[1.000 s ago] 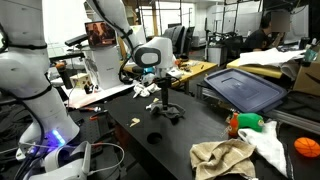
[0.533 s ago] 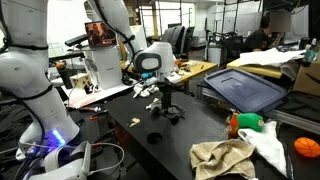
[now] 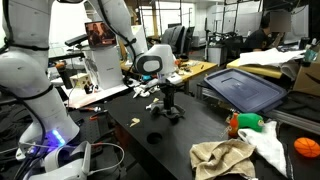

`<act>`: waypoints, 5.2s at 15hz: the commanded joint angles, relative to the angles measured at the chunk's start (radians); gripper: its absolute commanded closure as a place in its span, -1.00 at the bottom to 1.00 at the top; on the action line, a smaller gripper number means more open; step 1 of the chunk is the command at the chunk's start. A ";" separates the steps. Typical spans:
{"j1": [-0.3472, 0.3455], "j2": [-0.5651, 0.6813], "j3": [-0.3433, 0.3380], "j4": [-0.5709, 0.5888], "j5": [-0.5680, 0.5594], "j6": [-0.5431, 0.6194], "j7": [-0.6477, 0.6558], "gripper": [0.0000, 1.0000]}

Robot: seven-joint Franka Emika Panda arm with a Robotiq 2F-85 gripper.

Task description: Move the grey towel to the right and unfold it

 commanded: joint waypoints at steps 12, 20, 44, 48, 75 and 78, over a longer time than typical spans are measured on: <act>0.043 0.100 -0.028 0.086 0.029 0.053 0.008 0.32; 0.048 0.019 0.002 0.067 0.059 0.071 -0.024 1.00; -0.057 0.047 0.354 0.405 0.482 -0.746 -0.371 0.99; -0.064 0.086 0.354 0.477 0.563 -0.883 -0.385 0.31; 0.012 0.172 0.346 0.481 -0.289 -0.911 -1.067 -1.00; 0.020 0.176 0.355 0.478 -0.391 -0.856 -1.145 -1.00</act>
